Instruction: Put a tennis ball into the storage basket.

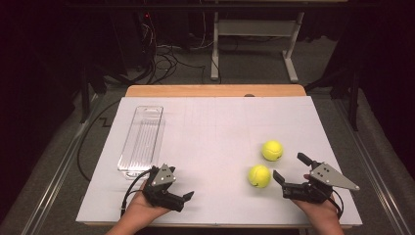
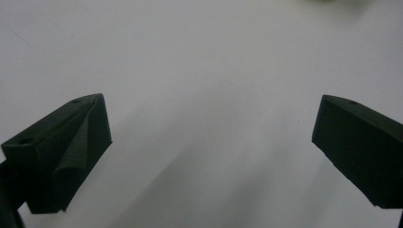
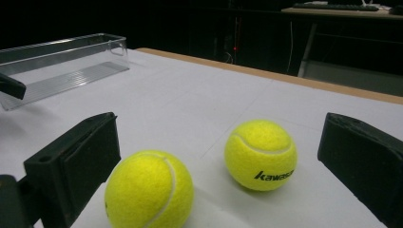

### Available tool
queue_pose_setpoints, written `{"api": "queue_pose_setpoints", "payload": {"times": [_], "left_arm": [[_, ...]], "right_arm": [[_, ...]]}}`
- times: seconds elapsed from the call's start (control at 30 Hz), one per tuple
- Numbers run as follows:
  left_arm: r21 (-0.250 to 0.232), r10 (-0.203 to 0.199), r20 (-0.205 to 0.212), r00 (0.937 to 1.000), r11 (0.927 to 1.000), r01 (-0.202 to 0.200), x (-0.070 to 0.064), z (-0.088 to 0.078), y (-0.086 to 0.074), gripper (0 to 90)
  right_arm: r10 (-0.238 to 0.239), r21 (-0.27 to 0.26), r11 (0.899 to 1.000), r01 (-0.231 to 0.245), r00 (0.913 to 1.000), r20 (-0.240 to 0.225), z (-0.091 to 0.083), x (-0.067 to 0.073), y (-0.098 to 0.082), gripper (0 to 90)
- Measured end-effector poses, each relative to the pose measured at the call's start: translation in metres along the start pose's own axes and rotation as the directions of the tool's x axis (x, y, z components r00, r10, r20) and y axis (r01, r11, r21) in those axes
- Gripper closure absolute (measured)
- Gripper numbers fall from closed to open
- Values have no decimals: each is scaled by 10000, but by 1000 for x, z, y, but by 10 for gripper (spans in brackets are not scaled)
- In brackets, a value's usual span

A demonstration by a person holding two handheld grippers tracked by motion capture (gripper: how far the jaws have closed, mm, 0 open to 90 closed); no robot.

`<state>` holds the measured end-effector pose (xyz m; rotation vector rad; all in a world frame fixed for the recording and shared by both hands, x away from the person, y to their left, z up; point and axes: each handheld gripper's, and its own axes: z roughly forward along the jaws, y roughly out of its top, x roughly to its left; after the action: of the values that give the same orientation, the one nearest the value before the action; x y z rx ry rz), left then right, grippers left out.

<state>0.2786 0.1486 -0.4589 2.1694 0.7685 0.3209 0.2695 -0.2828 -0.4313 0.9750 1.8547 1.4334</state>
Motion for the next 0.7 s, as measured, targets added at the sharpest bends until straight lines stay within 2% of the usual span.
{"api": "queue_pose_setpoints", "payload": {"times": [0.13, 0.43, 0.7], "left_arm": [[112, 53, -15, 10000, 9999, -53, 1, 0, 0, 3], [-96, 48, -39, 10000, 9999, -48, 1, -3, 0, 3], [-182, -31, -1, 10000, 9998, 31, 2, -4, 0, 3]], "right_arm": [[-45, 294, 9996, 53, 9996, -277, 2, 3, -1, 6], [-209, 814, 9963, 259, 9978, -622, 8, 11, -1, 6], [-340, 1582, 9862, 478, 9955, -885, 16, 18, -4, 7]]}}
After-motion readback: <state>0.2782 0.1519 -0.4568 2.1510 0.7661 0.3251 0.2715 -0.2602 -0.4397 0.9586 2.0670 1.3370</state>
